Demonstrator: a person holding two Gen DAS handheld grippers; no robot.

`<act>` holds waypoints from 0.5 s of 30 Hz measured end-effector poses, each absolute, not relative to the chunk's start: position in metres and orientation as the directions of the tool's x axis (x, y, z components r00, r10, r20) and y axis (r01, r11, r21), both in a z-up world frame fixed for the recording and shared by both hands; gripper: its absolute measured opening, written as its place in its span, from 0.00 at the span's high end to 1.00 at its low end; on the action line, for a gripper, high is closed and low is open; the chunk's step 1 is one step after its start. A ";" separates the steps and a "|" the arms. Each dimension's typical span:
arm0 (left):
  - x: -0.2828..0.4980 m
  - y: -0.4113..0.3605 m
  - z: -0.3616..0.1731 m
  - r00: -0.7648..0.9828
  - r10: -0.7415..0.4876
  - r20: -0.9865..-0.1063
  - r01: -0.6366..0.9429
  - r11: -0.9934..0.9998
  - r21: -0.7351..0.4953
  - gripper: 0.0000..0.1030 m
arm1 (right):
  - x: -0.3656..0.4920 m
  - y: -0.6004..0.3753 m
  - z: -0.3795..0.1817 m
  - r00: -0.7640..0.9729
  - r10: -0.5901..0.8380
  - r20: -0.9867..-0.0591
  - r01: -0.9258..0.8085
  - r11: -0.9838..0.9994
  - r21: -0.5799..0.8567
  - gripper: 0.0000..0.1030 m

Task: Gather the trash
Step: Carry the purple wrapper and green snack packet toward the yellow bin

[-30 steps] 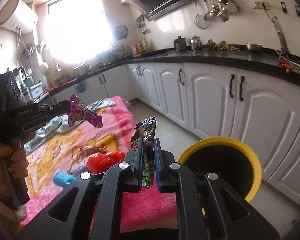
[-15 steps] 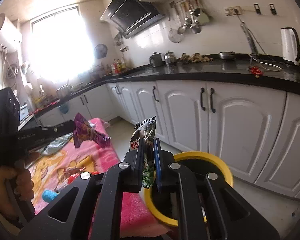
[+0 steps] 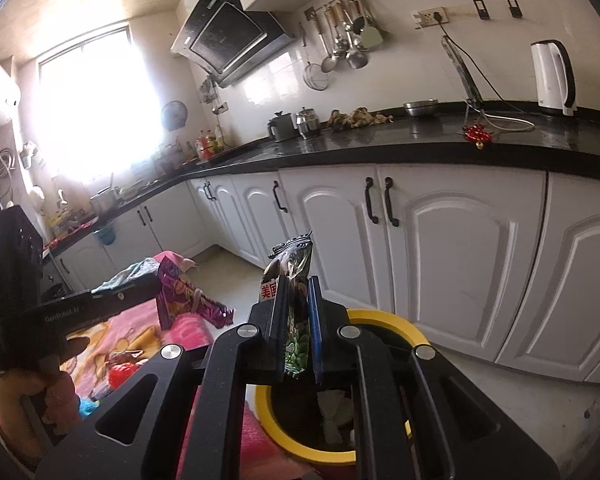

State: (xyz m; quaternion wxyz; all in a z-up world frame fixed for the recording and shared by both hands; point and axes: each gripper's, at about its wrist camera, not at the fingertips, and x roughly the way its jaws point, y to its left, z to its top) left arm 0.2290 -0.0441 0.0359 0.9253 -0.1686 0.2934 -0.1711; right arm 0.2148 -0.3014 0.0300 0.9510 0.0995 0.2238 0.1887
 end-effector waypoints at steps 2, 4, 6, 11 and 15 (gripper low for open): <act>0.233 -0.048 0.029 0.761 -0.422 -0.493 0.221 0.883 -0.415 1.00 | 0.218 -0.304 0.026 0.830 0.395 -0.394 -0.304 0.912 0.273 0.90; 0.238 -0.053 0.021 0.754 -0.424 -0.502 0.222 0.883 -0.414 1.00 | 0.222 -0.306 0.021 0.830 0.385 -0.404 -0.293 0.917 0.271 0.90; 0.241 -0.056 0.014 0.746 -0.427 -0.511 0.222 0.883 -0.413 1.00 | 0.227 -0.306 0.014 0.825 0.378 -0.419 -0.284 0.920 0.271 0.90; 0.253 -0.064 -0.010 0.718 -0.429 -0.548 0.217 0.886 -0.410 1.00 | 0.242 -0.306 -0.011 0.805 0.358 -0.473 -0.250 0.928 0.276 0.90; 0.263 -0.070 -0.028 0.695 -0.430 -0.576 0.210 0.888 -0.410 1.00 | 0.257 -0.306 -0.027 0.785 0.355 -0.509 -0.232 0.929 0.290 0.90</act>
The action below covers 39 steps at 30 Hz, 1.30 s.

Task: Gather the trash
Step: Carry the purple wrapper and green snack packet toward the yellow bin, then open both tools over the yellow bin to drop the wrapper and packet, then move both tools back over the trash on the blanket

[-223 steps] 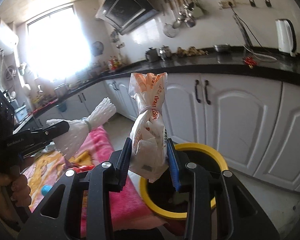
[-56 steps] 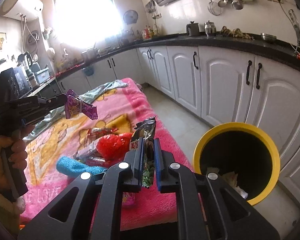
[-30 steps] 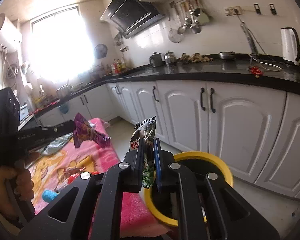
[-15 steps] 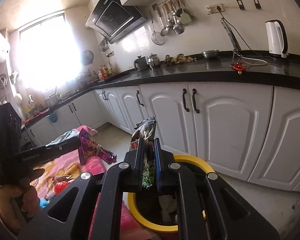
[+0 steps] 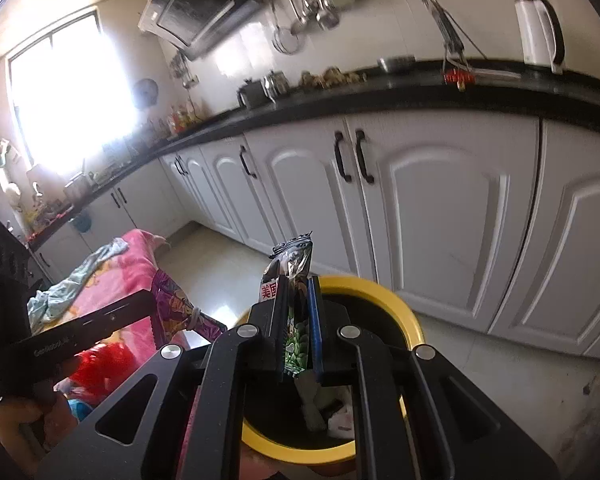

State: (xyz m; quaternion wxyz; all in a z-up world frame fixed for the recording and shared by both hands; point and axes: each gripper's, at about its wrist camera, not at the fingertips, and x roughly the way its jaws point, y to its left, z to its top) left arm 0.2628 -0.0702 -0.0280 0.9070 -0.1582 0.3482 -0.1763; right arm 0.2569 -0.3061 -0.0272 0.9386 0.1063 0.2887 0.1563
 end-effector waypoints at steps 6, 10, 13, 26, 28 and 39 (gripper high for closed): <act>0.273 -0.073 -0.053 0.663 -0.417 -0.621 0.179 0.895 -0.409 0.94 | 0.274 -0.309 -0.051 0.756 0.355 -0.550 -0.206 0.926 0.315 0.82; 0.272 -0.069 -0.058 0.658 -0.403 -0.637 0.160 0.901 -0.404 0.74 | 0.274 -0.313 -0.057 0.758 0.344 -0.554 -0.185 0.928 0.323 0.64; 0.267 -0.062 -0.057 0.668 -0.385 -0.637 0.146 0.907 -0.395 0.68 | 0.272 -0.314 -0.056 0.754 0.351 -0.555 -0.188 0.925 0.330 0.63; 0.223 -0.011 -0.017 0.776 -0.278 -0.566 0.074 0.931 -0.357 0.13 | 0.246 -0.293 -0.031 0.765 0.394 -0.509 -0.259 0.913 0.316 0.42; 0.216 -0.003 -0.012 0.787 -0.265 -0.557 0.061 0.932 -0.358 0.11 | 0.243 -0.289 -0.025 0.766 0.403 -0.501 -0.276 0.910 0.310 0.38; 0.183 0.032 0.014 0.839 -0.187 -0.511 0.004 0.941 -0.339 0.11 | 0.219 -0.262 0.003 0.781 0.435 -0.448 -0.352 0.899 0.259 0.25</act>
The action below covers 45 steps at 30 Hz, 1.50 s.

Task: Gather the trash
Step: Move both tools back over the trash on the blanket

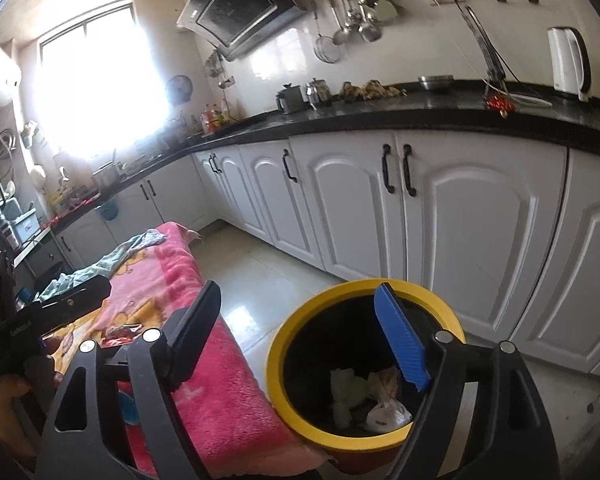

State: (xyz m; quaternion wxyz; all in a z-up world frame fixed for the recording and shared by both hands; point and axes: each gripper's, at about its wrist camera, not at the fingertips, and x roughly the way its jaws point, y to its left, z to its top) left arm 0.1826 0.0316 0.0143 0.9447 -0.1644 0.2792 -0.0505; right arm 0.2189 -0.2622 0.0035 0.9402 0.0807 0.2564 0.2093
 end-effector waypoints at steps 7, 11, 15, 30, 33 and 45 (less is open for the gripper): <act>0.161 0.056 0.024 0.864 -0.145 -0.483 -0.038 0.936 -0.349 0.11 | 0.204 -0.242 0.017 0.775 0.464 -0.429 -0.406 0.886 0.226 0.23; 0.150 0.072 0.028 0.875 -0.118 -0.469 -0.067 0.931 -0.358 0.11 | 0.195 -0.231 0.024 0.772 0.481 -0.416 -0.433 0.877 0.210 0.22; 0.137 0.087 0.032 0.885 -0.090 -0.456 -0.095 0.925 -0.368 0.11 | 0.188 -0.220 0.028 0.765 0.496 -0.411 -0.457 0.868 0.196 0.21; 0.090 0.132 0.037 0.901 0.011 -0.434 -0.187 0.912 -0.365 0.11 | 0.156 -0.167 0.032 0.705 0.569 -0.423 -0.572 0.809 0.134 0.19; 0.081 0.140 0.037 0.901 0.028 -0.432 -0.202 0.910 -0.363 0.11 | 0.150 -0.157 0.030 0.690 0.583 -0.429 -0.595 0.794 0.122 0.19; 0.057 0.154 0.028 0.887 0.064 -0.458 -0.231 0.920 -0.317 0.11 | 0.125 -0.118 0.013 0.625 0.615 -0.481 -0.672 0.737 0.069 0.18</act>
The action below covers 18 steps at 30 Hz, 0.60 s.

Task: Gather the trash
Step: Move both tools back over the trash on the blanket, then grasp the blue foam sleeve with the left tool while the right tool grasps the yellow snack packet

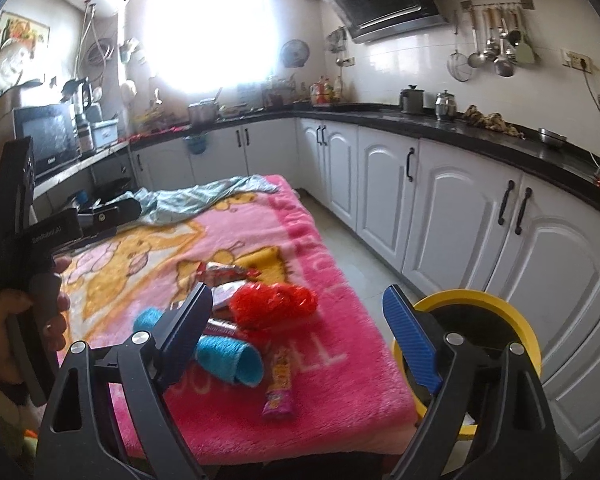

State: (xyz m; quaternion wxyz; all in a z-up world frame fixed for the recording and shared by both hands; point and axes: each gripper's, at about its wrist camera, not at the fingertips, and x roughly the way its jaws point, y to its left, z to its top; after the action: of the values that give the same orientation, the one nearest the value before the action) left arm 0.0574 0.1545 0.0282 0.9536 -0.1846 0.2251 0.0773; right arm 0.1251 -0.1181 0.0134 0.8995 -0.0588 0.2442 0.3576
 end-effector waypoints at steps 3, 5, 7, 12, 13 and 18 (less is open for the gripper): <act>0.056 0.158 0.023 0.880 0.066 -0.471 -0.237 0.919 -0.315 0.11 | 0.123 -0.111 0.005 0.599 0.621 -0.506 -0.686 0.724 0.077 0.18; 0.055 0.161 0.019 0.870 0.063 -0.489 -0.244 0.917 -0.316 0.11 | 0.124 -0.108 0.000 0.585 0.619 -0.524 -0.690 0.720 0.081 0.18; 0.052 0.162 0.013 0.861 0.055 -0.506 -0.246 0.915 -0.320 0.11 | 0.125 -0.105 -0.009 0.570 0.610 -0.551 -0.691 0.719 0.081 0.18; 0.047 0.163 -0.002 0.847 0.023 -0.531 -0.234 0.913 -0.335 0.11 | 0.131 -0.101 -0.033 0.535 0.579 -0.615 -0.686 0.722 0.084 0.18; 0.047 0.163 -0.006 0.842 0.011 -0.540 -0.229 0.912 -0.339 0.11 | 0.132 -0.101 -0.038 0.525 0.577 -0.626 -0.687 0.722 0.089 0.18; 0.047 0.164 -0.024 0.815 -0.004 -0.580 -0.241 0.907 -0.345 0.11 | 0.140 -0.099 -0.058 0.505 0.548 -0.667 -0.681 0.727 0.082 0.18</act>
State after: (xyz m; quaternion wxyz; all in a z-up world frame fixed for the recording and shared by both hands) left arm 0.0467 0.1642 -0.0240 0.9300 -0.2057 0.2977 0.0638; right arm 0.1396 -0.0993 -0.0582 0.8621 -0.0962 0.3472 0.3564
